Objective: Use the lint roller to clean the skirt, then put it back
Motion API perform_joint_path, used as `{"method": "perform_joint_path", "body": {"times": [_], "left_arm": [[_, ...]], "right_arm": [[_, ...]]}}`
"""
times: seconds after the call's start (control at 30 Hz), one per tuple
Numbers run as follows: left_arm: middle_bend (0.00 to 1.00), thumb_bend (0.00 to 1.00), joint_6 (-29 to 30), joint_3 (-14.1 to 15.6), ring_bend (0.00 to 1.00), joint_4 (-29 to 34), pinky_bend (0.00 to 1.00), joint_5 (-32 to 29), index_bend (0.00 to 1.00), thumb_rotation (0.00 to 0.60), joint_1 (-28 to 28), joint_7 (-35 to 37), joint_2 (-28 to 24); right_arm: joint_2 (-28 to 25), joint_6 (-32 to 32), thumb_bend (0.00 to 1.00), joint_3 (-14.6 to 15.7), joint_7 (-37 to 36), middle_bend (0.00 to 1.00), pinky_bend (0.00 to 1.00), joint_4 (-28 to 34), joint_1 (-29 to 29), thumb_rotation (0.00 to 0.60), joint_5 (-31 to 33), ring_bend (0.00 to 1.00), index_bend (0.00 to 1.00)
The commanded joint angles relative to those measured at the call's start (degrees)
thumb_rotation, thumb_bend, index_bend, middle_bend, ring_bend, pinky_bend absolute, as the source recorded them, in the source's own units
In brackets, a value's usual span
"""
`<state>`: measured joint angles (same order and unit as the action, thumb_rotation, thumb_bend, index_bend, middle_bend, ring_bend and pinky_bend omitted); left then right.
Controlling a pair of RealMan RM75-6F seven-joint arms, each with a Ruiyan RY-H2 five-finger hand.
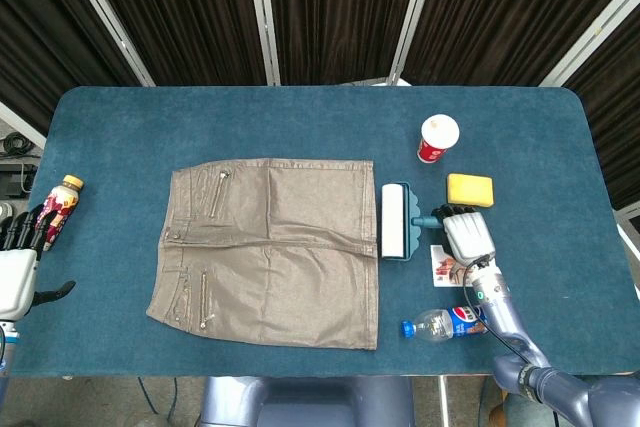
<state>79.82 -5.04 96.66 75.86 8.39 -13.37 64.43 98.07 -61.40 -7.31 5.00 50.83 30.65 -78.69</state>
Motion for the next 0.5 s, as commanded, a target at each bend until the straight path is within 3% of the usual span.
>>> {"method": "perform_joint_path", "body": {"times": [0.03,0.23,0.5], "left_arm": [[0.00,0.00,0.1,0.1,0.00,0.3,0.00,0.3,0.00,0.600,0.0,0.2,-0.2],[0.00,0.00,0.1,0.3,0.00,0.9,0.00,0.9,0.00,0.600,0.1,0.9,-0.6],[0.00,0.00,-0.5,0.2,0.00,0.8,0.00,0.7,0.00,0.600,0.3,1.6,-0.9]], "right_arm": [[-1.9,-1.9,0.91,-0.3,-1.2,0.47,0.37,2.7,0.1,0.600,-1.4,0.34,0.45],[-7.0,-2.9,0.92,-1.7,2.1,0.47,0.37,12.6,2.0,0.600,-3.0,0.34,0.45],[-9.2,1.1,0.93,-1.9,14.1,0.47,0.38,23.3,8.2,0.600,-7.0,0.34,0.45]]}}
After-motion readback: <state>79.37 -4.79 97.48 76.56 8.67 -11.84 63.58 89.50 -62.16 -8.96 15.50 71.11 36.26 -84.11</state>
